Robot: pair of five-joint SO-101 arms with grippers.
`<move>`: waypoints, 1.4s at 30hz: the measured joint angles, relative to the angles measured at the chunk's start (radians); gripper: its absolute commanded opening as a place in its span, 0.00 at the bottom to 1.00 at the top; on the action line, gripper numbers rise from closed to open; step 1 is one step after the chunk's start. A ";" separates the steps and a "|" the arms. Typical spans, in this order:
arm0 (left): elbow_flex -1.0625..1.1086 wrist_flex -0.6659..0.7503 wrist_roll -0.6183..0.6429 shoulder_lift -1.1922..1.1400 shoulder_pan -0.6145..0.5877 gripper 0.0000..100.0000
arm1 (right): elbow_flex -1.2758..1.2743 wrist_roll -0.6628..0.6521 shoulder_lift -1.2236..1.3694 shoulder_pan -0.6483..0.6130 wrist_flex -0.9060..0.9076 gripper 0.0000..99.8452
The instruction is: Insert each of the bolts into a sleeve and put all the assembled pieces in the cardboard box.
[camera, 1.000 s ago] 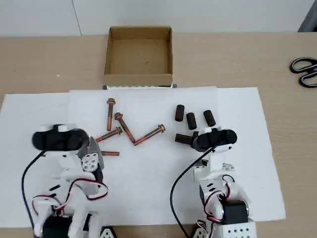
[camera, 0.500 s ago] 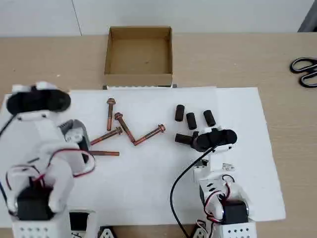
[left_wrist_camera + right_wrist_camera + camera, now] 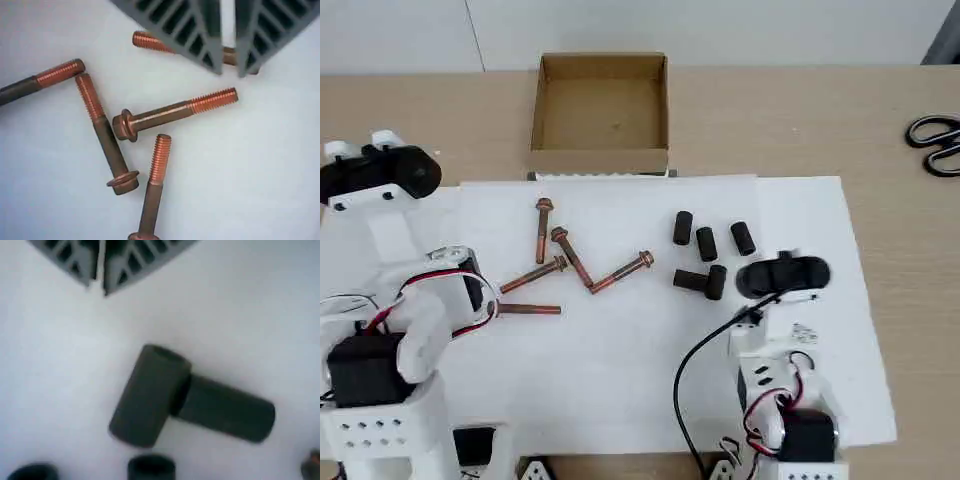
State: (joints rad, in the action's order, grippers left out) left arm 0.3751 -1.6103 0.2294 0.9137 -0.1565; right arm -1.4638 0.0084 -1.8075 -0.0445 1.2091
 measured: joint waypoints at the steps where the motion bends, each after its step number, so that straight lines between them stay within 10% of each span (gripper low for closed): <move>1: 0.000 0.000 0.000 -0.002 0.000 0.01 | 0.046 0.000 0.000 0.011 0.020 0.00; 19: 0.112 0.023 -0.388 -0.012 0.000 0.01 | 0.904 -0.018 0.744 0.037 0.423 0.00; 42: 0.087 0.051 -0.402 -0.393 0.000 0.09 | 1.580 -0.305 1.783 0.015 0.436 0.13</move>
State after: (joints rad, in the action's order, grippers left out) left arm 0.4626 -1.5597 -0.1726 0.5209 -0.1565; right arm 0.1166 -0.2969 -0.0245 -0.0292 1.6448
